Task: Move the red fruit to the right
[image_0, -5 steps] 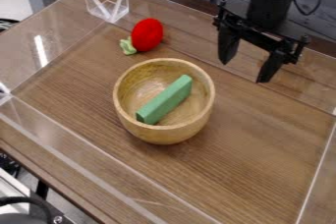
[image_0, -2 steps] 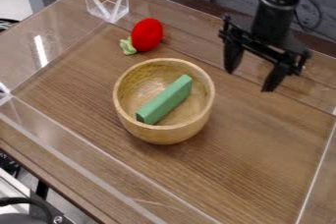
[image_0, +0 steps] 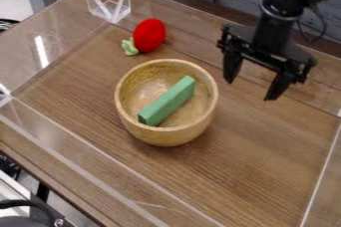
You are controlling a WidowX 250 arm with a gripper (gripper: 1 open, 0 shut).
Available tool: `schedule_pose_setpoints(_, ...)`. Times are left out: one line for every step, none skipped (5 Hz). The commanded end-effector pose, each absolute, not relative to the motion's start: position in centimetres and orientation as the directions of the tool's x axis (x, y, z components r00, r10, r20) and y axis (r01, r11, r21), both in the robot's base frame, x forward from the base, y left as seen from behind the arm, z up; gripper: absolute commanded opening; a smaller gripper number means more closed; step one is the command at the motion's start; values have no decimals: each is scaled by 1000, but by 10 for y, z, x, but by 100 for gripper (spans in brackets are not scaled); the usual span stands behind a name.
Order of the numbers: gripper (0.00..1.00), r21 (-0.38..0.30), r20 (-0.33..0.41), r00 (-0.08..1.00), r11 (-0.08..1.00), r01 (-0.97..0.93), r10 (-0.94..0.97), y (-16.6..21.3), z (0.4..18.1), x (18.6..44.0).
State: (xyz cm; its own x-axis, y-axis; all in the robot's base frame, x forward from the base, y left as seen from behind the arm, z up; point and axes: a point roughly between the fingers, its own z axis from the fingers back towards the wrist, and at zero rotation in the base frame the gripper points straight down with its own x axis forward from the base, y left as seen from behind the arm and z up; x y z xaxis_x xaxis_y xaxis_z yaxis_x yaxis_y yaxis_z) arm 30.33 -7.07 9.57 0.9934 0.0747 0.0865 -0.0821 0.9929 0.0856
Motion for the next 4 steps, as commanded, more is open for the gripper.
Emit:
schedule_pose_setpoints(100, 48, 166, 980, 992, -119, 110, -66, 111, 314)
schedule_pose_setpoints(100, 52, 173, 974, 986, -160, 149, -62, 105, 315)
schedule_pose_setpoints(100, 48, 175, 976, 989, -138, 128, -66, 101, 320)
schedule_pose_setpoints(100, 47, 160, 978, 989, -144, 135, -48, 107, 325)
